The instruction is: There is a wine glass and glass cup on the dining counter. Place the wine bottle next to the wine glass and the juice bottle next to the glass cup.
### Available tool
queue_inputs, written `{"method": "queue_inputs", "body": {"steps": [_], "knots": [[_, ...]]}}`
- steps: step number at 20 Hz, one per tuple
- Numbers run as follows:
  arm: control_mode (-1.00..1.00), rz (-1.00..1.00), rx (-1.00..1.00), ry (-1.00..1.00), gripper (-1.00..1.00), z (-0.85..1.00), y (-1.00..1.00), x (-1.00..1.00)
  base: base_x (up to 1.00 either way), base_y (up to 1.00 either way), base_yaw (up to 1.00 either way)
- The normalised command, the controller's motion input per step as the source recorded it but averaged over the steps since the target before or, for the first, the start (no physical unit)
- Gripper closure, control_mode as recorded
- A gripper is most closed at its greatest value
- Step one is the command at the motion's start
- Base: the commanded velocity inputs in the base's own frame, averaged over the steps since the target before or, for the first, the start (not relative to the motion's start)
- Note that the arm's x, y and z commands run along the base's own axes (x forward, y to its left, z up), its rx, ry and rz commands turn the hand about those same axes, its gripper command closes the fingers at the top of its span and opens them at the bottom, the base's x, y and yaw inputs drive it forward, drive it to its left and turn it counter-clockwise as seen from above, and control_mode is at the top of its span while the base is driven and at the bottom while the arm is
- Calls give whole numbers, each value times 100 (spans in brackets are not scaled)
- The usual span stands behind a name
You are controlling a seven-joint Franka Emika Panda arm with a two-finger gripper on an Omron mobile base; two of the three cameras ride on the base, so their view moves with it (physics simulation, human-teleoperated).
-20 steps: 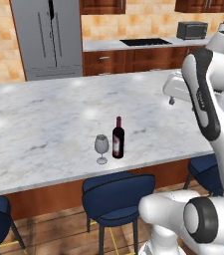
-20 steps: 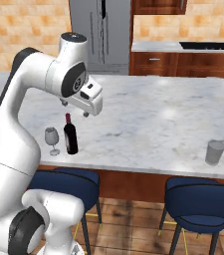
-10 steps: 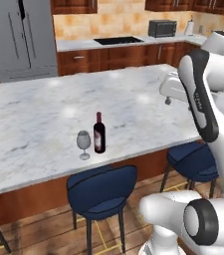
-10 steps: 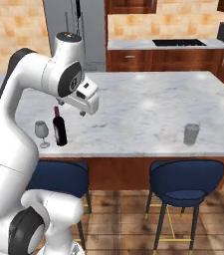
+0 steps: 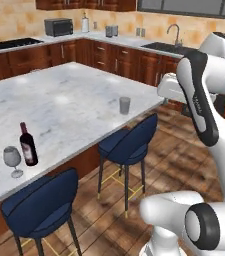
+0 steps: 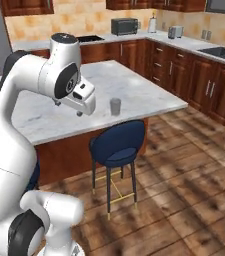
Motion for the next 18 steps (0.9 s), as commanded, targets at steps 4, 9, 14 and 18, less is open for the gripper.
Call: {"method": "queue_inputs", "body": {"steps": [4, 9, 14, 18], "knots": [[100, 0, 0, 0, -100, 0, 0, 0, -5, -40, -77], [100, 0, 0, 0, -100, 0, 0, 0, 0, -66, -73], [100, 0, 0, 0, -100, 0, 0, 0, 35, -64, -57], [100, 0, 0, 0, -100, 0, 0, 0, 100, -15, -28]]}}
